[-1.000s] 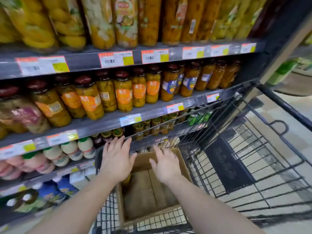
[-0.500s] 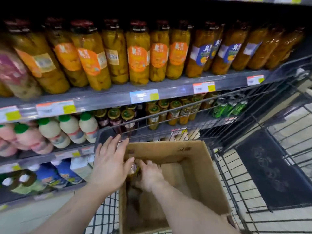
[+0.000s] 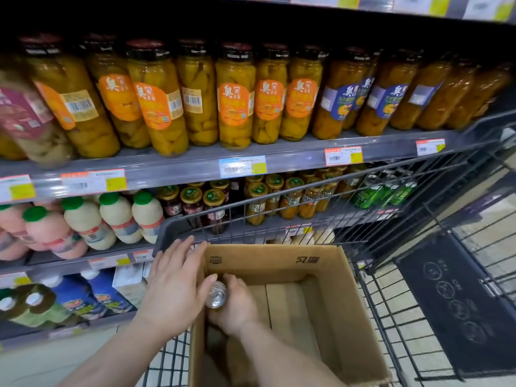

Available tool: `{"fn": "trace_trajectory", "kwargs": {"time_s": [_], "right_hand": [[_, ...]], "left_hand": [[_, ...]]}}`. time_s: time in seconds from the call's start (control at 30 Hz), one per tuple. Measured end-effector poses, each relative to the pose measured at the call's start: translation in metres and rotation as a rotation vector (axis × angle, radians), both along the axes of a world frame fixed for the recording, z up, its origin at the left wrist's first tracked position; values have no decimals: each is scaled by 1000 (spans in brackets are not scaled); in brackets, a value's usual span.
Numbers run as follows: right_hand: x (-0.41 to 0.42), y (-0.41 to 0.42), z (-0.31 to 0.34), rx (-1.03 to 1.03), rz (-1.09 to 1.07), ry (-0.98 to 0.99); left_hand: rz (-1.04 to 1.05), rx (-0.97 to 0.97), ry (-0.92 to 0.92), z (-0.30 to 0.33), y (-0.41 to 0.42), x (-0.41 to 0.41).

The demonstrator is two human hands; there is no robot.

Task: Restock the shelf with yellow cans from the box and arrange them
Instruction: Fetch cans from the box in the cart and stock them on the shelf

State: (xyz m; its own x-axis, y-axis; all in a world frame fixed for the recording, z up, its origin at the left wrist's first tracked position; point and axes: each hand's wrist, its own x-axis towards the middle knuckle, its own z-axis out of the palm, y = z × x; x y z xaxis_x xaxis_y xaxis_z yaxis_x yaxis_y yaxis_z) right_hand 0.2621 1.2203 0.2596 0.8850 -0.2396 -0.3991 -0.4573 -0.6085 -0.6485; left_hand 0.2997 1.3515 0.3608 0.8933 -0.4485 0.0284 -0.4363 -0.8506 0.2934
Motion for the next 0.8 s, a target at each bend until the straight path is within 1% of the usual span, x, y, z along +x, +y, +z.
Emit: {"fn": "trace_trajectory", "kwargs": {"time_s": [0.1, 0.2, 0.3, 0.4, 0.53, 0.63, 0.8], "right_hand": [[-7, -8, 4, -68, 71, 70], [-20, -28, 16, -57, 47, 132], [-37, -50, 49, -39, 21, 114], [-51, -68, 105, -16, 14, 58], [-64, -77, 199, -23, 69, -5], [-66, -74, 268, -55, 141, -62], [-48, -46, 369, -48, 319, -185]], "left_hand": [[-6, -1, 15, 0, -1, -7], [-12, -1, 46, 6, -1, -15], [-30, -30, 115, 24, -4, -24], [-63, -19, 169, 54, -7, -32], [-56, -30, 235, 114, -8, -44], [-36, -89, 271, 164, 0, -48], [13, -183, 205, 230, 35, -44]]}}
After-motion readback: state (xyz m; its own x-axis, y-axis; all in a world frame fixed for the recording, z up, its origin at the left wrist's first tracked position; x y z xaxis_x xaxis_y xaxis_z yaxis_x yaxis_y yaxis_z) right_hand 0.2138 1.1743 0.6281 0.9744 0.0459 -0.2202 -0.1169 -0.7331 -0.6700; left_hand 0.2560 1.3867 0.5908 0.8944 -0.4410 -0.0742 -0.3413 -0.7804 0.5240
